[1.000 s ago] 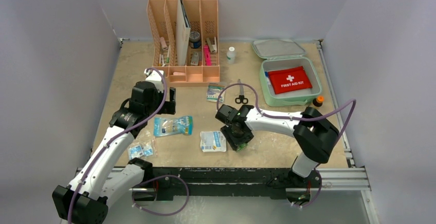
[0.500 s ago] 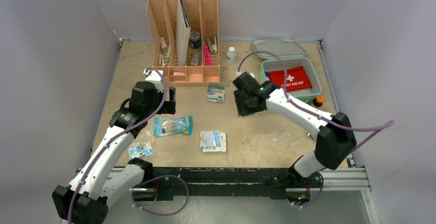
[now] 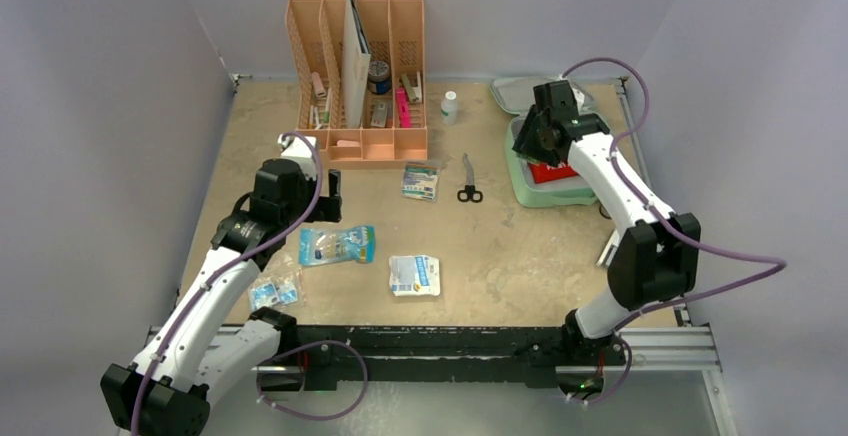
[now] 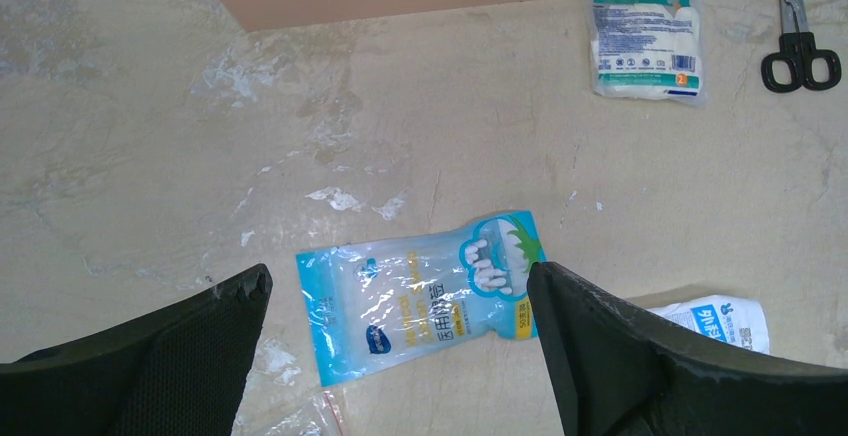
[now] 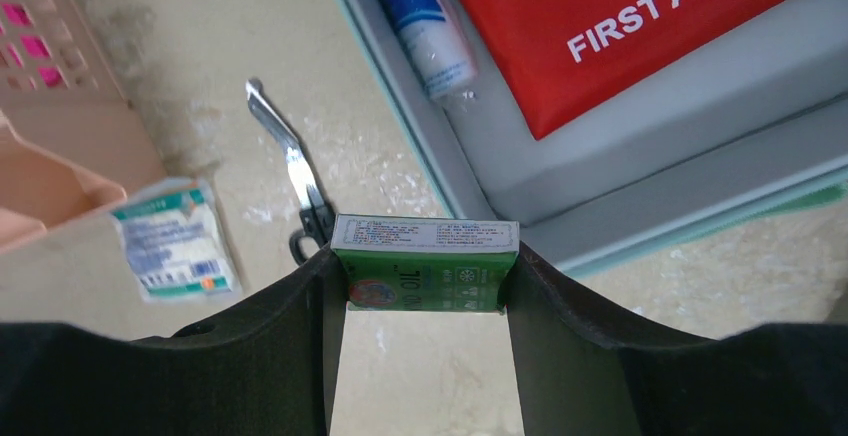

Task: Organize the medicine kit
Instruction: Pick up the medical item at the center of the board, then place the medical item at the medicine box.

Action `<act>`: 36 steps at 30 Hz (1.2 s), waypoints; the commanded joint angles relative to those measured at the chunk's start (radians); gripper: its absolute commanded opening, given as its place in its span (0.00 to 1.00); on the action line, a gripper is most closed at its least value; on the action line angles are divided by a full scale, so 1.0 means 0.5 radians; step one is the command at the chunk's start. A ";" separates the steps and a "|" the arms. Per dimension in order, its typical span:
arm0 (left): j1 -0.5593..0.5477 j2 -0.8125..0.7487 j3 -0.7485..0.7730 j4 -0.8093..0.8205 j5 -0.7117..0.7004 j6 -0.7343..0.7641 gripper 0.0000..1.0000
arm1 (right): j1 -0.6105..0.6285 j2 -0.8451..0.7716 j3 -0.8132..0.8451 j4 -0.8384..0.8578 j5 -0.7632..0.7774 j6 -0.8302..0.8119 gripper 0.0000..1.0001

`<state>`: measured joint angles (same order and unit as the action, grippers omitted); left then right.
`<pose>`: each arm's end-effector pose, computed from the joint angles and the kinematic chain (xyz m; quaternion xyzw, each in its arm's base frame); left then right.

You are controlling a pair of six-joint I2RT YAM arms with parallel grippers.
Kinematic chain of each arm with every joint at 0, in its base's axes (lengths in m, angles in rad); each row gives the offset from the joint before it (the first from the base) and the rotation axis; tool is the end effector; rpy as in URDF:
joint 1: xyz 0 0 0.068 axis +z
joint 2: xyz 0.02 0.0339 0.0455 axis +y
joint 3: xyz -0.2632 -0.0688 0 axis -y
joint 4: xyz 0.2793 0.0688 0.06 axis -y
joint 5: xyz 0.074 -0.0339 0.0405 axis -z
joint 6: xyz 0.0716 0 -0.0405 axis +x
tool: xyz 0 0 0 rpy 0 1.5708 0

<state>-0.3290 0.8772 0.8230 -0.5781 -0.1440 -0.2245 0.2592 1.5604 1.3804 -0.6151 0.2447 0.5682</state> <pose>0.2406 -0.0713 0.2751 0.0140 0.8901 -0.0615 0.4514 0.3942 0.0866 0.2833 0.1870 0.9008 0.0475 0.3891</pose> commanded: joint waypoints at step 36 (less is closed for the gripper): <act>-0.008 -0.024 0.036 0.049 -0.054 -0.011 0.98 | -0.370 0.759 0.157 0.059 -0.240 1.559 0.62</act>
<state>-0.3290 0.8619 0.8227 -0.5781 -0.1570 -0.2249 0.0761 1.9350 1.4158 -0.5453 0.1360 1.3136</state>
